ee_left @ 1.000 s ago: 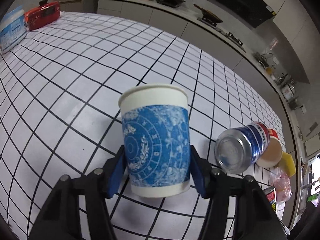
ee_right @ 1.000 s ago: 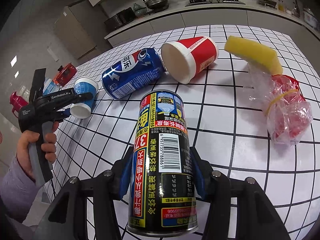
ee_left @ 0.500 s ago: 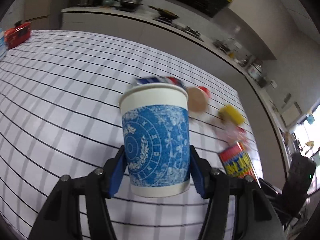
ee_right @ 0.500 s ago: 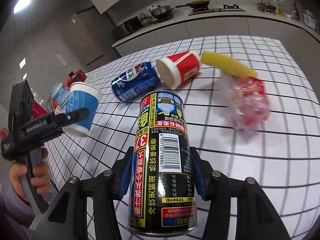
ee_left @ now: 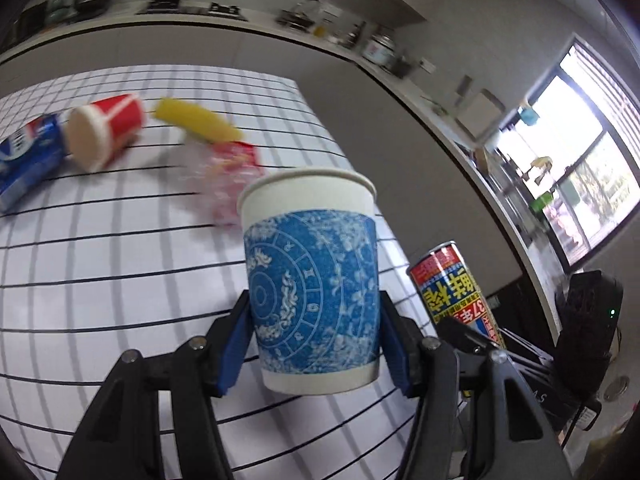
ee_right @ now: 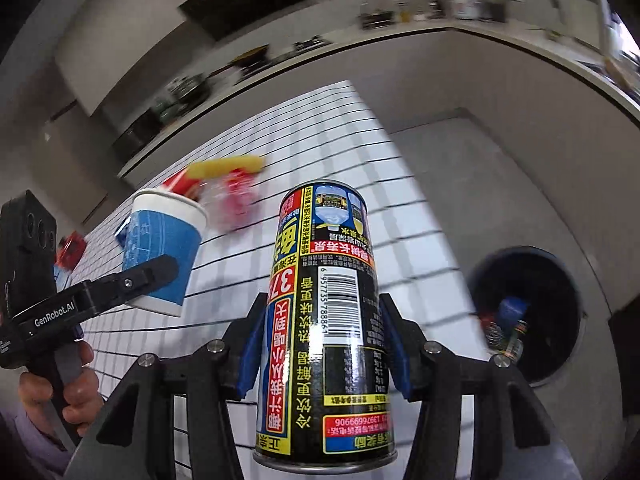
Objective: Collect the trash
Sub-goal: 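Carry cup and can over the black bin and open both tools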
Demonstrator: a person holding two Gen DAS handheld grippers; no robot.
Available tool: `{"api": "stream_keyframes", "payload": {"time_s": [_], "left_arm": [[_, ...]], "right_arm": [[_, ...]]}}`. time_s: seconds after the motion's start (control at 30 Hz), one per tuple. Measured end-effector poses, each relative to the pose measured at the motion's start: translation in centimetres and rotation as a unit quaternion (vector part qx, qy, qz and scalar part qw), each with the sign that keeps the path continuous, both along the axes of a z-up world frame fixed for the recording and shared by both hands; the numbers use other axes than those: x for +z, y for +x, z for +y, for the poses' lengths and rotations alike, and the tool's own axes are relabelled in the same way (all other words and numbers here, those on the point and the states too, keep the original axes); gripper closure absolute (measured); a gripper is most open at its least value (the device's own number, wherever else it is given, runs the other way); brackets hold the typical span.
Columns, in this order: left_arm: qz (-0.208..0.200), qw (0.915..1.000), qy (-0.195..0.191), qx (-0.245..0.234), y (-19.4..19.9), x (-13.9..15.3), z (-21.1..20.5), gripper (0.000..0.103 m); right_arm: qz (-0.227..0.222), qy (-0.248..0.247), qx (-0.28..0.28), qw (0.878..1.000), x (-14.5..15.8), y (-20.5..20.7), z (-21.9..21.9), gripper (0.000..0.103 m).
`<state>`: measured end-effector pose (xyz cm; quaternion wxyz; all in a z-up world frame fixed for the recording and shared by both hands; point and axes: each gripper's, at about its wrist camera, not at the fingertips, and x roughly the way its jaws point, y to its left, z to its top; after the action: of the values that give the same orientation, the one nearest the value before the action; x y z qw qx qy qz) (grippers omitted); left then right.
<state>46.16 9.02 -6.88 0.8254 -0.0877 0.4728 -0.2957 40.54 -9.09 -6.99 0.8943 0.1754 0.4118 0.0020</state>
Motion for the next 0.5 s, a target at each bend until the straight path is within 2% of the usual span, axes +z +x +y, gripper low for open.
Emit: {"api": "stream_keyframes", "payload": {"time_s": [0.2, 0.33, 0.5], "left_arm": [[-0.003, 0.9991, 0.007, -0.042, -1.4, -0.2, -9.0, 0.043], [0.017, 0.9988, 0.008, -0.046, -2.3, -1.3, -14.8, 0.043], [0.052, 0.9972, 0.029, -0.045, -2.7, -3.6, -21.2, 0.043]], "right_arm": [[-0.002, -0.006, -0.052, 0.999, -0.7, -2.7, -8.7, 0.048], [0.013, -0.007, -0.043, 0.999, -2.2, -2.7, -14.4, 0.048], [0.047, 0.007, -0.023, 0.999, -5.5, -2.2, -21.1, 0.048]]}}
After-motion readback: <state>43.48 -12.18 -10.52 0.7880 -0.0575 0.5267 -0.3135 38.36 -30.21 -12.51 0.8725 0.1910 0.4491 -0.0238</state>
